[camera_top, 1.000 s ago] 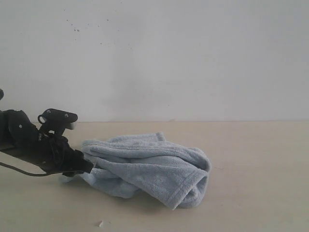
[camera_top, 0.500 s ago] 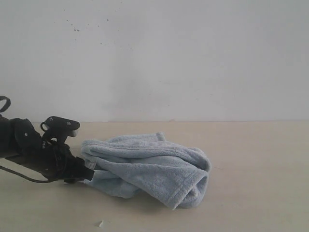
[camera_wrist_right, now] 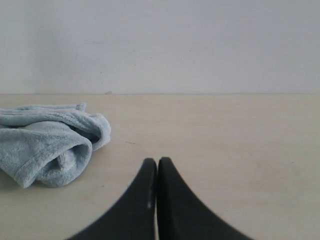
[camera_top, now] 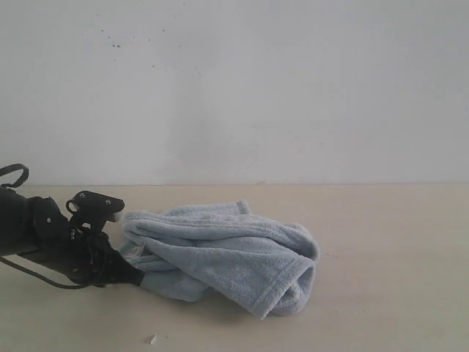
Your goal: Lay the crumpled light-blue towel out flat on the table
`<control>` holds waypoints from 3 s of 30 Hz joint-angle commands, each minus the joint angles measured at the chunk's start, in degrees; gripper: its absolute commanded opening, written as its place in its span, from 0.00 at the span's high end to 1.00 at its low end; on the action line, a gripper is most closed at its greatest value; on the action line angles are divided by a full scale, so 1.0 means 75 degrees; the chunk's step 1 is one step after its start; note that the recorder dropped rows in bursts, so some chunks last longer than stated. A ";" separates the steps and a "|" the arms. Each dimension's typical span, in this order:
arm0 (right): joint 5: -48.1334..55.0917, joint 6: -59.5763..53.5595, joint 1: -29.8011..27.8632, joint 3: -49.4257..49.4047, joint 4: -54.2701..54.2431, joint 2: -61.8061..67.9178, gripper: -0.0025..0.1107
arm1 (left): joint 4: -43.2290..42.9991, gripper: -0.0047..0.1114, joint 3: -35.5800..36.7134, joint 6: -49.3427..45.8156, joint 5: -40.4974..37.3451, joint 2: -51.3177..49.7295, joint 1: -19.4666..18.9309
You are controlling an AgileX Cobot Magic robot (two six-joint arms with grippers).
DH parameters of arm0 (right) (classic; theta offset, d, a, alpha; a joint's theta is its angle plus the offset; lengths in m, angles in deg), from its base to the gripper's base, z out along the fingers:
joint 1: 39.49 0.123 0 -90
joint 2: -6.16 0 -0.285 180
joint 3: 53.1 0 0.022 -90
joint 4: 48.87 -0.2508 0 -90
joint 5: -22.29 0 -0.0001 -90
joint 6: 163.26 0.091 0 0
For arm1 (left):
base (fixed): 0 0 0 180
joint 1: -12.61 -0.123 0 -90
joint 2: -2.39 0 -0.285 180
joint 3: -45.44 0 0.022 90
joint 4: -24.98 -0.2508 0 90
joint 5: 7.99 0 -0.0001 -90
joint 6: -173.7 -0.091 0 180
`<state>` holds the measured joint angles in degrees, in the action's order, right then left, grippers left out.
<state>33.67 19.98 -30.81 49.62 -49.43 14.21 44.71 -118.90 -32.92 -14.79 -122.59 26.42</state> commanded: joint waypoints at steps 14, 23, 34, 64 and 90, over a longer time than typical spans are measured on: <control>-0.0005 -0.0027 -0.0018 0.0009 -0.0009 -0.0035 0.98 | -0.0175 0.92 0.0025 -0.0199 -0.2055 0.3320 0.0020; -0.0005 -0.0027 -0.0018 0.0009 -0.0009 -0.0035 0.98 | -0.0148 0.93 0.0025 -0.0199 -0.3588 0.5207 0.0020; -0.0175 -0.0114 -0.0018 0.0009 0.0005 -0.0035 0.98 | -0.0148 0.93 0.0619 -0.0184 -0.4646 0.6513 0.0020; 0.1540 -0.1323 0.3574 0.4997 -0.0592 0.6233 0.98 | 0.1137 0.93 -0.2656 0.0083 -0.5668 0.7589 0.0020; 0.2994 -1.1388 0.3644 0.7163 -0.8102 1.1835 0.48 | -0.2373 0.93 -0.3529 0.1580 -0.6947 0.8114 0.0020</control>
<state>52.55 -56.72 -3.53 101.01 -105.21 100.20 28.18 -144.59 -22.02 -66.20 -62.21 26.42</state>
